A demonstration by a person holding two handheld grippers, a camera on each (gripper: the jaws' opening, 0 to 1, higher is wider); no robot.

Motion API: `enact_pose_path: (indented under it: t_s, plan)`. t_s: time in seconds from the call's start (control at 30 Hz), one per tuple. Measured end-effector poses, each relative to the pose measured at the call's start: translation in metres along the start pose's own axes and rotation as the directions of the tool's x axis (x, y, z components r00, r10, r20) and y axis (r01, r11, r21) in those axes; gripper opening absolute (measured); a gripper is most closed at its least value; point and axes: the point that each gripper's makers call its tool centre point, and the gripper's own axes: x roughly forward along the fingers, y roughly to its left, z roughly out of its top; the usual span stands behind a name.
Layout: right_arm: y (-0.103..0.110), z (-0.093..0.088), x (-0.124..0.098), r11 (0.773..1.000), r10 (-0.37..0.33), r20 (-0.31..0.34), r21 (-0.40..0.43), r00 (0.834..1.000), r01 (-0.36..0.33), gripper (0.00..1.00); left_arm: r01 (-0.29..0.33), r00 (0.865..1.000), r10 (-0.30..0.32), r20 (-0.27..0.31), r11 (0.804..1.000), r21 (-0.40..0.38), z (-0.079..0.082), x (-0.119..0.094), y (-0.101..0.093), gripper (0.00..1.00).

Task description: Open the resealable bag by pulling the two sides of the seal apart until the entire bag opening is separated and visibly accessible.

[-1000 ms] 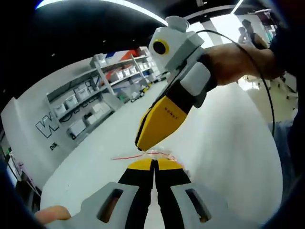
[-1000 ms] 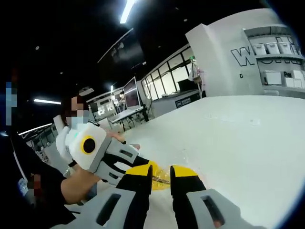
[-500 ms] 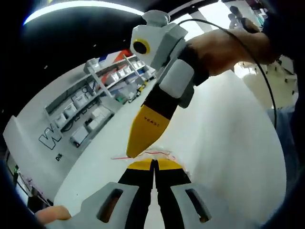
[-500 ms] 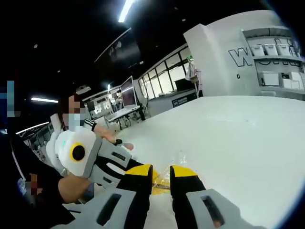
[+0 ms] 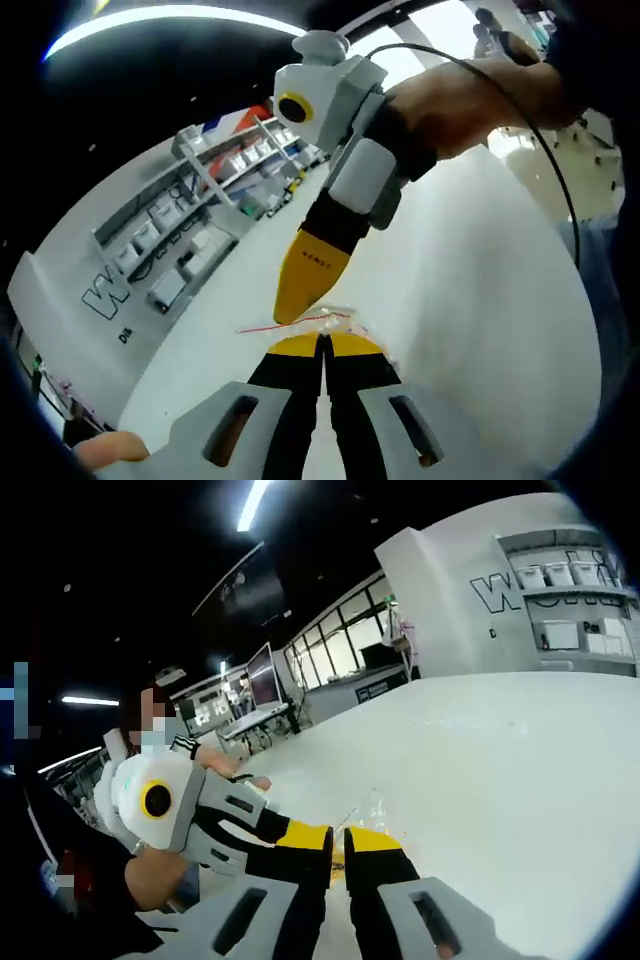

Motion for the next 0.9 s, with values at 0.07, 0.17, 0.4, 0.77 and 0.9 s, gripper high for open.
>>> enact_pose_path:
  t_s: [0.07,0.17,0.4,0.77,0.9]
  plan:
    - [-0.0003,-0.0007,-0.0006,1.000,0.005,0.000,0.010,1.000,-0.005,0.00,0.000,1.000,0.000,-0.001,1.000,0.002,-0.0003,-0.0001,0.0000,0.01]
    - [-0.0014,-0.0013,-0.0021,0.999,0.011,0.008,0.040,1.000,-0.011,0.00,0.000,1.000,0.000,-0.002,1.000,0.003,-0.0002,-0.0006,0.0001,0.01]
    - [-0.0015,-0.0019,-0.0043,0.992,0.034,0.025,0.124,0.999,-0.037,0.00,0.002,1.000,-0.002,0.000,1.000,0.008,0.0011,-0.0013,-0.0016,0.01]
    - [-0.0016,-0.0002,-0.0050,0.978,0.061,0.061,0.195,0.996,-0.072,0.00,0.001,1.000,-0.001,-0.002,1.000,0.008,0.0005,-0.0015,-0.0008,0.01]
    - [-0.0008,-0.0024,-0.0058,0.970,0.079,0.077,0.222,0.994,-0.095,0.00,0.001,1.000,-0.001,-0.002,1.000,0.009,0.0005,-0.0015,-0.0012,0.01]
